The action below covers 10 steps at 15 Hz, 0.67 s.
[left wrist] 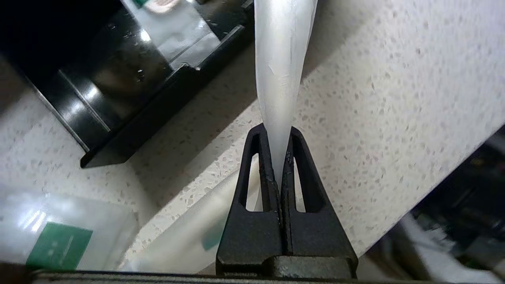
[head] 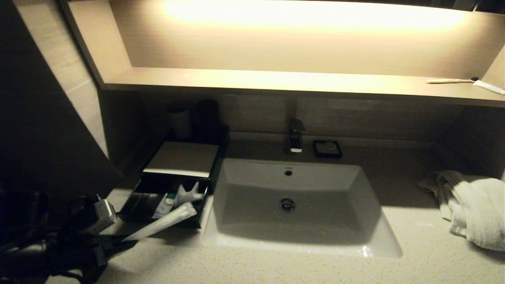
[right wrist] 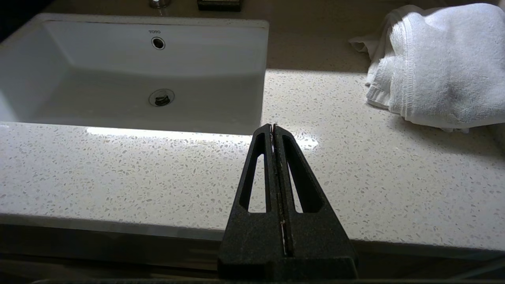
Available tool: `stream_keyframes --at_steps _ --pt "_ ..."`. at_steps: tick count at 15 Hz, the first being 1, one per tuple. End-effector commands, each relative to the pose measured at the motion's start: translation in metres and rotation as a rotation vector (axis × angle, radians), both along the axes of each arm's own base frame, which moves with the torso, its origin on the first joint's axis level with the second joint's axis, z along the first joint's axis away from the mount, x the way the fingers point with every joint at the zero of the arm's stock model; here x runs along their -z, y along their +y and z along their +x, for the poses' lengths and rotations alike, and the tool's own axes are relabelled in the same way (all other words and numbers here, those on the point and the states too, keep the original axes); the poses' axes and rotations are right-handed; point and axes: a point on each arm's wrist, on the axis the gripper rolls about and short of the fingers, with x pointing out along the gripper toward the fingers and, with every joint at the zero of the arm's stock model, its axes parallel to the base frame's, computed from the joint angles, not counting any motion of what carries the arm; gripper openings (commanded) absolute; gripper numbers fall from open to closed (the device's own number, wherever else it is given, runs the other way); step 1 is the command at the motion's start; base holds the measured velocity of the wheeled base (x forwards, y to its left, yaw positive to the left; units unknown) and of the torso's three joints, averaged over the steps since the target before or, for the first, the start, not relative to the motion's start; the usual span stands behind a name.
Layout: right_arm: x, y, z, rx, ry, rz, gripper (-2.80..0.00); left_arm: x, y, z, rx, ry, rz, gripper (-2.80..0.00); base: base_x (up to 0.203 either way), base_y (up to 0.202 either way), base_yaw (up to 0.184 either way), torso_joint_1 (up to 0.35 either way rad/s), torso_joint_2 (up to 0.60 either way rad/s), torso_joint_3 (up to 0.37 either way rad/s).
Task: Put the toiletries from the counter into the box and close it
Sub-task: Place the bathroom toiletry into the drawer
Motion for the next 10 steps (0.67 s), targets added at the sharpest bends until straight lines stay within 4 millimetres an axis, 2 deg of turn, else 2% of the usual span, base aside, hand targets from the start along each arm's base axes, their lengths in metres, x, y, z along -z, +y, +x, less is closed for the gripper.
stream_keyframes --at_steps 1,5,7,10 --pt "0.0 0.0 0.0 -0.001 0.0 0.0 -2.8 -0.005 0.0 0.0 -0.027 0.004 -0.026 -2.8 0.0 0.0 0.0 0.0 0.0 0.0" --pt "0.0 0.0 0.0 -0.001 0.0 0.0 -2.8 -0.016 -0.001 -0.008 -0.127 0.062 -0.099 -2.8 0.0 0.0 0.0 0.0 0.0 0.0" --pt "0.0 0.0 0.0 0.001 0.0 0.0 -2.8 -0.018 -0.002 -0.015 -0.161 0.089 -0.077 -2.8 0.0 0.0 0.0 0.0 0.0 0.0" --pt "0.0 0.0 0.0 -0.001 0.0 0.0 -2.8 -0.021 0.0 -0.014 -0.23 0.133 -0.057 -2.8 0.0 0.0 0.0 0.0 0.0 0.0"
